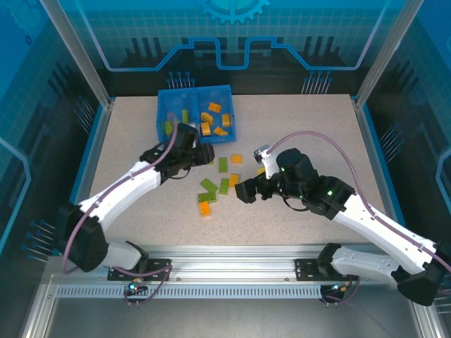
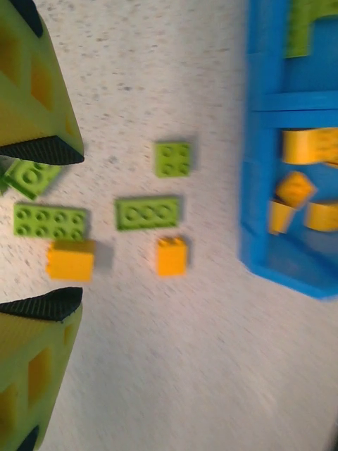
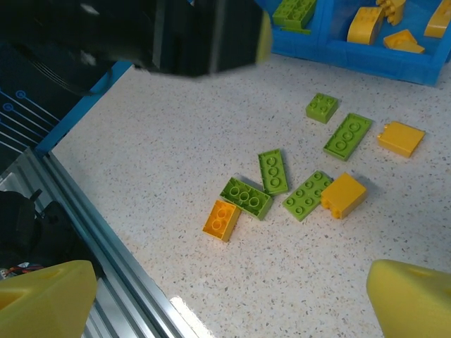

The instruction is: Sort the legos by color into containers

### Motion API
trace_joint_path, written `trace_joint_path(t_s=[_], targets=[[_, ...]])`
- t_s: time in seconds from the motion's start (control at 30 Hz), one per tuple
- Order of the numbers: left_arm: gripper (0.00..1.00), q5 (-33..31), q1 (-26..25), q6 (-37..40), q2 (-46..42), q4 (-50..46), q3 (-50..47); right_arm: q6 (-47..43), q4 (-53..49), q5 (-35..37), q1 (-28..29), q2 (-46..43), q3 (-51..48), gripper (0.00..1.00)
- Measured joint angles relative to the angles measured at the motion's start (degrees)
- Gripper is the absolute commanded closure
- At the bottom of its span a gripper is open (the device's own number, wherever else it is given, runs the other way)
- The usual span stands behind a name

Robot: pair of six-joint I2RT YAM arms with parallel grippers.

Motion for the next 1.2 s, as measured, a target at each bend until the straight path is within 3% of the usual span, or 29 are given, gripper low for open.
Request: trace_joint_path(t_s=[0.27,0.53,0.97,1.2], targets=[[0.5,-3.21,-0.42,2.05,19.47,0.39,7.45,0.24,-0.37,-0.28,0.02,0.22,0.0,0.0],[0.49,-4.72,2.69,4.79,31.34,0.28,15.58,0.39,-1.95,0.57,0.02,-2.75,-0.07,0.0],[0.5,-2.29,4.55,7.74,37.68,-0.85,19.23,0.35,-2.45,1.18,0.02,-1.53,-0.04,0.0],[0.67,-1.73,4.55,8.02,37.97,-1.09,19.1,0.37,-2.45,1.16,0.02,-1.4,-0.04,0.0]])
